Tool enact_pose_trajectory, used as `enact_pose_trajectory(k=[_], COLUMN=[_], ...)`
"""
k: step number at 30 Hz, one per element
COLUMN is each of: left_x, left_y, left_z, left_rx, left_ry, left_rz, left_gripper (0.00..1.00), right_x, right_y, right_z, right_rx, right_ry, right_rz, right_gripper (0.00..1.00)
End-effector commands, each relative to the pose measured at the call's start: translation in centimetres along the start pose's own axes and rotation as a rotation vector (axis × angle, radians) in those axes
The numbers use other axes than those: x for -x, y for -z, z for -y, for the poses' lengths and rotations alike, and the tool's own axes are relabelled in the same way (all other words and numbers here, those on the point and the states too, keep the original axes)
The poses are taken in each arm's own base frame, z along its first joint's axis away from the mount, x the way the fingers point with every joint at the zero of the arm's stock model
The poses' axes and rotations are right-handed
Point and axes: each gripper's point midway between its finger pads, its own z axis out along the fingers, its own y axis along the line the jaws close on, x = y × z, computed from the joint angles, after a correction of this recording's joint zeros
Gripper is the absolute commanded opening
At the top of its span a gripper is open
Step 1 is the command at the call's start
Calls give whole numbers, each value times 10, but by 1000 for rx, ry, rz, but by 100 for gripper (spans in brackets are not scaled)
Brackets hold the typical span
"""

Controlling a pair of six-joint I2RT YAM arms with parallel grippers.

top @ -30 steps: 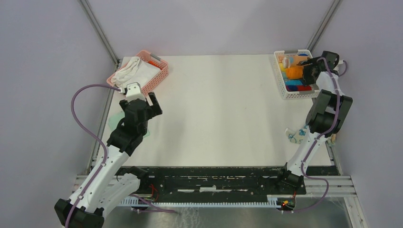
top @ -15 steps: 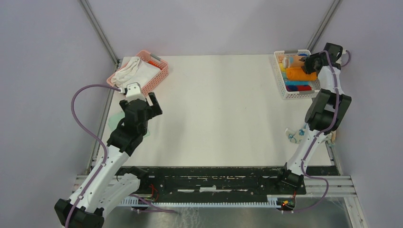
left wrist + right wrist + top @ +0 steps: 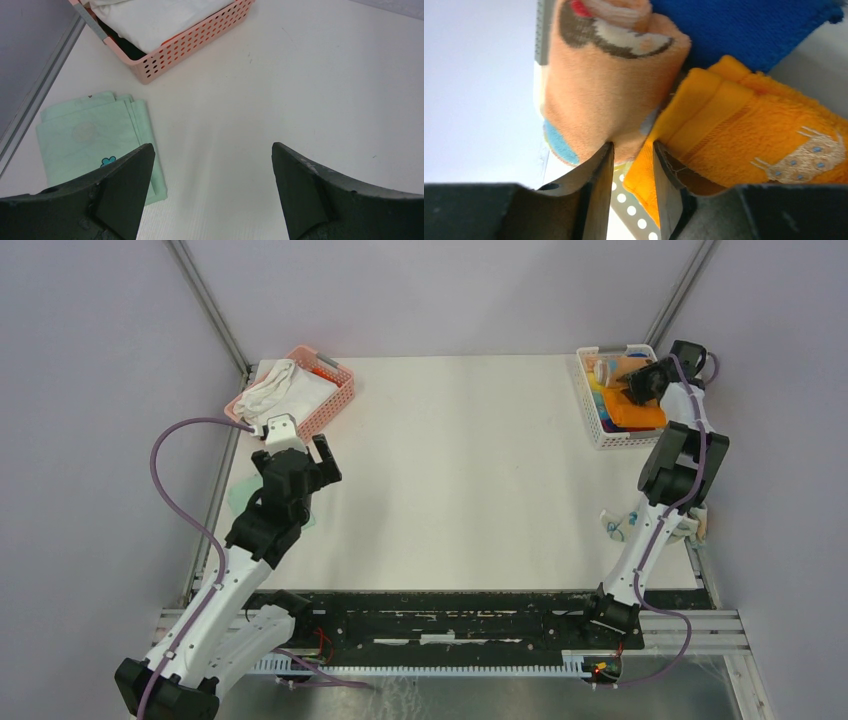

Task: Roll the towels
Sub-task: Place the towel in the bin, then pick up the towel from the bin.

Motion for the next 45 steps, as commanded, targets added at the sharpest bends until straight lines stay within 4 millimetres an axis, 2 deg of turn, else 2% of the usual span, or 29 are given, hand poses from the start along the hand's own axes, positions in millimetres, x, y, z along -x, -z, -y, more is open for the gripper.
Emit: enact_pose_trajectory(k=[1,3,6,11,15,22,27,36,39,42,45], left_x=[13,14,16,17,17,16,16,14,14,14,15], left_y=[1,2,4,8,10,11,10,9,9,10,10], left_z=[-1,-1,-1,2,5,7,7,7,7,7,7], left_rx=[-6,-11,-17,-37,-50,-59,-58,-58,-59,-58,-60], left_ry=[-22,-19,-14,-9,-15,-18,-20,-24,-25,-24,-24], left_rz=[46,50,58,65,69,69,68,64,63,64,65], left_gripper=[93,93,93,93,93,93,93,93,93,93,93], right_x=[29,32,32,30,29,21,18,13,9,9,12], right_y=[44,64,92,120,129,112,102,72,67,64,68], right_z=[-59,-67,-62,-11,21,43,60,70,72,75,67], right_rx=[140,139,87,-101,-185,-257,-310,-309,-314,-319,-303], right_ry=[130,169,207,201,161,139,135,102,93,90,93], right_rz=[67,80,93,114,119,61,50,24,5,5,11], right_gripper=[45,49,54,60,64,65,70,73,71,65,53])
